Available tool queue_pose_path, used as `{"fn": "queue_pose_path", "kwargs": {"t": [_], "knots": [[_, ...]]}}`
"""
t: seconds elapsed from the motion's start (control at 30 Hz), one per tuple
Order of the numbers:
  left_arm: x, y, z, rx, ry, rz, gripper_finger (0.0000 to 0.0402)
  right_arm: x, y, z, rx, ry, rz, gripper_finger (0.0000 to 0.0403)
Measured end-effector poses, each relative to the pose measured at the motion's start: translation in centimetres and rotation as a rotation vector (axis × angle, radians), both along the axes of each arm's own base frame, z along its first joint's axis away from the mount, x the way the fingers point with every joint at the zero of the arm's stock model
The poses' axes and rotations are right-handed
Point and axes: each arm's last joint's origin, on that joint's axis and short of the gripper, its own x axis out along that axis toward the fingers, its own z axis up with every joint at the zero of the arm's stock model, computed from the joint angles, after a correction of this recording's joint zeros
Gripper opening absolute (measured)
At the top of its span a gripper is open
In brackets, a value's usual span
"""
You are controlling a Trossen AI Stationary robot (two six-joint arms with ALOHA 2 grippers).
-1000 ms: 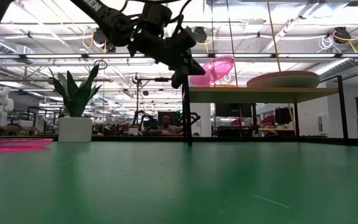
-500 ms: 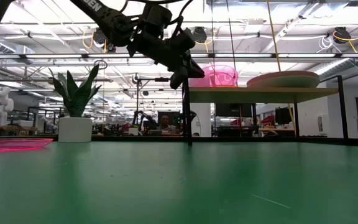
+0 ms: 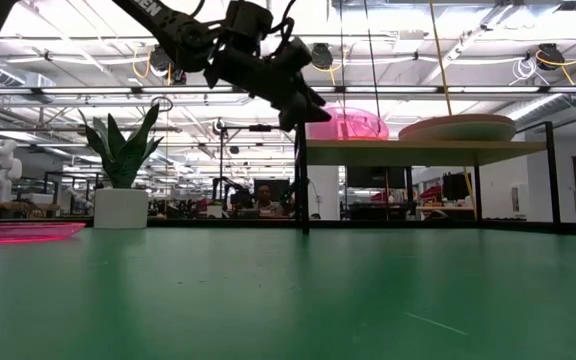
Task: Place and stack plates onto a shelf
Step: Stack the right small pink plate on top of the small orange plate on the shelf, then stack the large light brown plate on top of the large pink plate on the shelf
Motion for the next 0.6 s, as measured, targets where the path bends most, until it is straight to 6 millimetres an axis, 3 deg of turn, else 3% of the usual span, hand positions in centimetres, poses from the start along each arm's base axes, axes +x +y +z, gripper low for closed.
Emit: {"fn": "queue_pose_path", "kwargs": {"t": [0.33,0.6], "knots": [[0.04,-0.07,0.06,-0.175,-0.081,0.026,0.0338,0.0,0.0,0.0,0.0,0.0,0.0,0.0],[-0.24,0.19,0.23,-0.289,-0.127,0.064,0.0351,0.0,0.0,0.0,0.0,0.0,0.0,0.0]]}}
